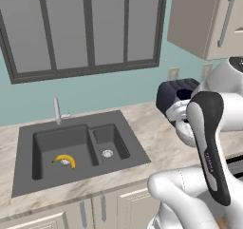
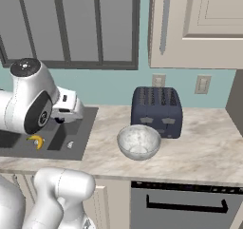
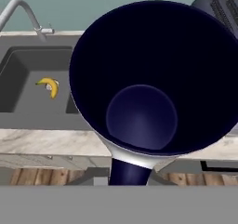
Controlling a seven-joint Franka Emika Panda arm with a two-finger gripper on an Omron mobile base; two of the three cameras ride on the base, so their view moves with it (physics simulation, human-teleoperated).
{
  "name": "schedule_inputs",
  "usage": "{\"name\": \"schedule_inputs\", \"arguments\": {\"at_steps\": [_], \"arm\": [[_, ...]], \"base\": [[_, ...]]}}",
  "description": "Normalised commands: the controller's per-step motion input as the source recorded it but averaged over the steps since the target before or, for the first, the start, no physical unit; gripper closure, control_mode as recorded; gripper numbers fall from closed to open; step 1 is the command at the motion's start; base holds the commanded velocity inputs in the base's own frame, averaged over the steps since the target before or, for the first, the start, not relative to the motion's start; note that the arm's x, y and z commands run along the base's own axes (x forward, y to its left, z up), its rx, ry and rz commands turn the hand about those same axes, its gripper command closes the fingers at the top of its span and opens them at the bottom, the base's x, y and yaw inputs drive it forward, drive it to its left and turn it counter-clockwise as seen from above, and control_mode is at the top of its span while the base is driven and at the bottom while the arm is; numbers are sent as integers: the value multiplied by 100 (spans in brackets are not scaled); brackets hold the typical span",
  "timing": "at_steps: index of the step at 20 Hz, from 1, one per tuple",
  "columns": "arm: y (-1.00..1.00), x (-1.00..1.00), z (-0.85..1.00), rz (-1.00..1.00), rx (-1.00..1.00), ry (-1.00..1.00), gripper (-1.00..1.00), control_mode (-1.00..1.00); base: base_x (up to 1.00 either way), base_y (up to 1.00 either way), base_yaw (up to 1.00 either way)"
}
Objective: Clear the mugs and bowl far away from the sink.
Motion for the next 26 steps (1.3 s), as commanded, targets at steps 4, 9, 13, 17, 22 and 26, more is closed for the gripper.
{"name": "schedule_inputs", "arguments": {"at_steps": [4,9,13,17,22,26], "arm": [[0,-57,5,-17,0,0,100,-100],[0,-50,9,-24,0,0,100,-100],[-13,-34,5,-8,1,0,100,-100],[0,0,0,0,0,0,100,100],[0,0,0,0,0,0,100,100],[0,0,0,0,0,0,100,100]], "base": [[0,0,0],[0,0,0],[0,0,0],[-23,-34,-7],[0,-40,-55],[0,-25,-86]]}}
